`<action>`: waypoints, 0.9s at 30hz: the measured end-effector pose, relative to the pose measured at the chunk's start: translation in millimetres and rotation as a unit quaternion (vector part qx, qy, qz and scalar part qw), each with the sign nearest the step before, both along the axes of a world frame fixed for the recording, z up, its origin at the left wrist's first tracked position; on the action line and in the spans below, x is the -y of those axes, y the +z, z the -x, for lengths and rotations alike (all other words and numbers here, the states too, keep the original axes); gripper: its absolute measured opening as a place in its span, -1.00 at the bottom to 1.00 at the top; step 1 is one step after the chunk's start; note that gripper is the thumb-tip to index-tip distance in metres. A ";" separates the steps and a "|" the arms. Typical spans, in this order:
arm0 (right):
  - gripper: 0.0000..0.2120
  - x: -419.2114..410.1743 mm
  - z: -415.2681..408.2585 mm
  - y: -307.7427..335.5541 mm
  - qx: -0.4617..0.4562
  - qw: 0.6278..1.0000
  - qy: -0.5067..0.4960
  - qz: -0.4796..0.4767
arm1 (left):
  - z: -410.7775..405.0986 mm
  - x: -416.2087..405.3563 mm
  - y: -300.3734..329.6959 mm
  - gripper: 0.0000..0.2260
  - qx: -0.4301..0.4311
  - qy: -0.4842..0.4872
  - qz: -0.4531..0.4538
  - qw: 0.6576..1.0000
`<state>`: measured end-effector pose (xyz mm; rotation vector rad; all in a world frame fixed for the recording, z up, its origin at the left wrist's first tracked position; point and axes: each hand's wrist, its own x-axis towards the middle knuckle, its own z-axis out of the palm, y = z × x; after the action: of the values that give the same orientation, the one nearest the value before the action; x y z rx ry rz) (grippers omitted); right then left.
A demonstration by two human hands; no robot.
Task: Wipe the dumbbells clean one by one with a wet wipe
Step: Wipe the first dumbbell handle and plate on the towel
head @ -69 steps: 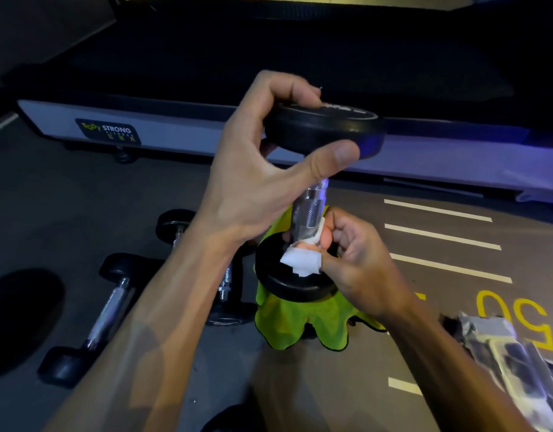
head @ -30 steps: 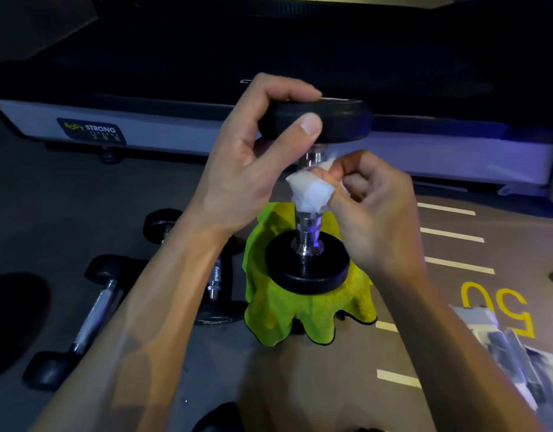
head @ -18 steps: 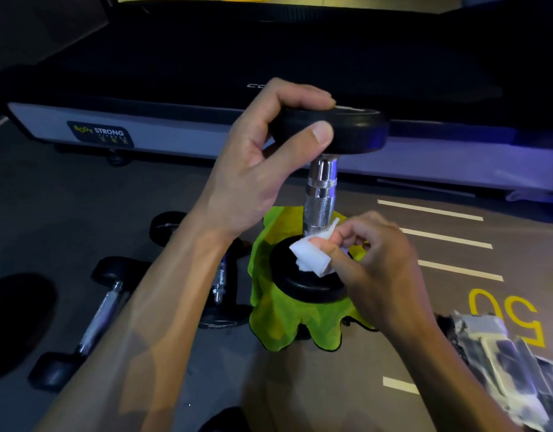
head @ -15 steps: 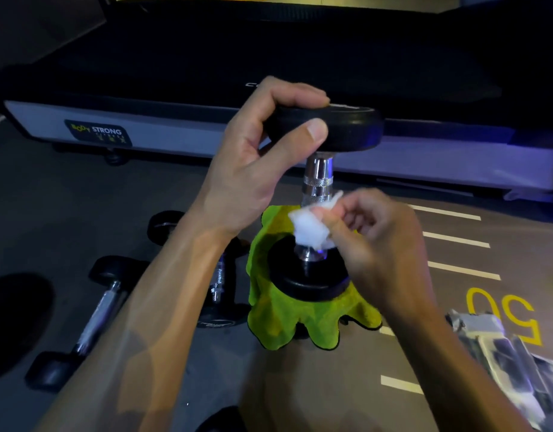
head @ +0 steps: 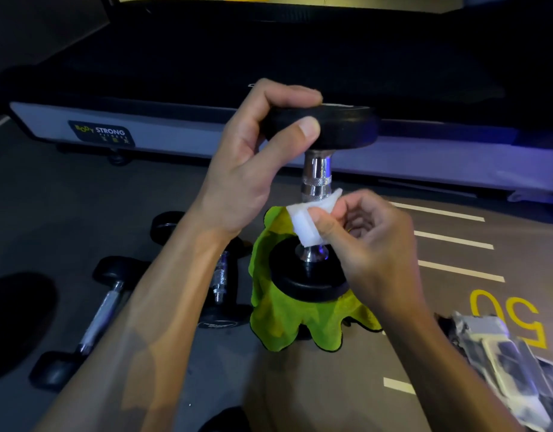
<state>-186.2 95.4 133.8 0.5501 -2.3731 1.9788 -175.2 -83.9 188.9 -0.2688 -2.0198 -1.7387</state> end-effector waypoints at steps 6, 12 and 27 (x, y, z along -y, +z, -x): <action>-0.88 21.4 22.0 30.5 -0.034 0.995 -0.050 0.077 | 0.8 1.0 -0.9 -0.82 0.003 -0.001 -0.006 1.000; -0.86 8.2 3.9 2.2 0.008 0.997 -0.037 0.065 | 1.7 4.2 -2.7 -0.82 0.010 -0.009 -0.038 0.999; -0.76 -14.3 -5.1 -13.4 0.102 0.974 0.196 -0.048 | -8.4 1.6 -4.2 -0.73 0.009 0.004 -0.089 0.996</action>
<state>-181.1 109.7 120.4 0.9259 -2.6656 2.1698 -166.8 -85.5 184.7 -0.1867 -1.8602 -1.9087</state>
